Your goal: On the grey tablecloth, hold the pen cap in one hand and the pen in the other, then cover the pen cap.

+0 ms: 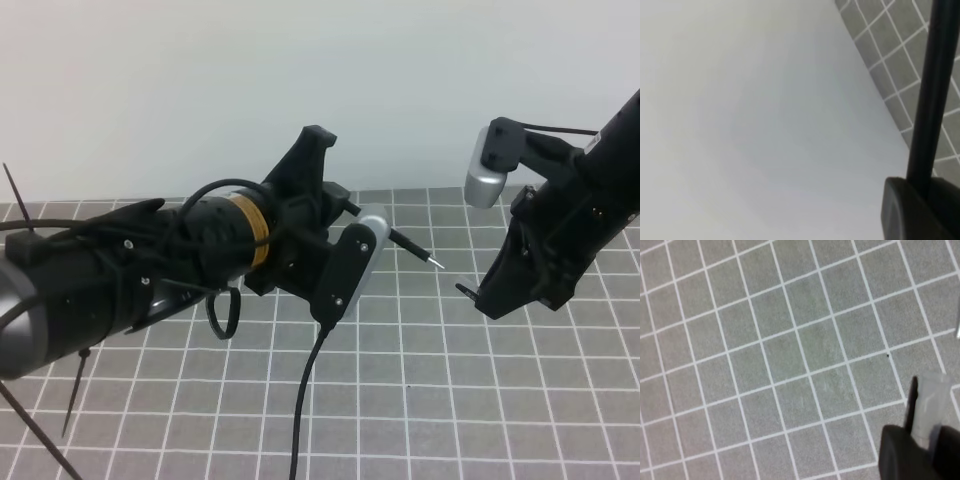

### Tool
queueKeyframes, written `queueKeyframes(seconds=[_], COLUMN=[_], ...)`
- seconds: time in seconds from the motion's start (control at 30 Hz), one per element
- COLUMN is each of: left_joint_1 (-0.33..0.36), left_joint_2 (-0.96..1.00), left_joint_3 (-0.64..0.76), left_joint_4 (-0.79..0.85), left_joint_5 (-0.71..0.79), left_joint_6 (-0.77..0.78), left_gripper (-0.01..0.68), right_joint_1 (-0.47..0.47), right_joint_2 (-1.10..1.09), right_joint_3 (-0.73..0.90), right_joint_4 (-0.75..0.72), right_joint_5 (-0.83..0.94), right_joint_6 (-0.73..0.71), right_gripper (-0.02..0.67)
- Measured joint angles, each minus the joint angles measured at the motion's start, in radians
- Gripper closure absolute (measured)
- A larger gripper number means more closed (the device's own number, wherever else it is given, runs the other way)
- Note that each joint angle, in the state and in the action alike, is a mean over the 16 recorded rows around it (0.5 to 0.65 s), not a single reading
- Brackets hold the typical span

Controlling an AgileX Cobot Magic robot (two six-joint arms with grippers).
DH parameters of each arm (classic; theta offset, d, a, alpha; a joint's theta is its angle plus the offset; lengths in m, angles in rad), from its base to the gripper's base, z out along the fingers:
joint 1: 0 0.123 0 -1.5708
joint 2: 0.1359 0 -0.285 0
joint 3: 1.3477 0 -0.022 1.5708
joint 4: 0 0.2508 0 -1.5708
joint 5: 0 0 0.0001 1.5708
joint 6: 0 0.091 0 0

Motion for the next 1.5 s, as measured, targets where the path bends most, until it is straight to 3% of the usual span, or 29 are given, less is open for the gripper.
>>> queueKeyframes(seconds=[0.67,1.5], left_joint_1=[-0.059,-0.229], left_joint_2=[0.0,-0.001], left_joint_3=[0.0,-0.003], left_joint_4=[0.043,0.092], left_joint_5=[0.012,0.104], left_joint_6=[0.017,0.017], left_gripper=[0.631,0.65], right_joint_1=[0.0,0.0], right_joint_2=[0.007,0.04], right_joint_3=[0.0,-0.085], right_joint_4=[0.003,0.111], right_joint_5=[-0.001,-0.013], right_joint_6=[-0.002,0.041], right_gripper=[0.652,0.652])
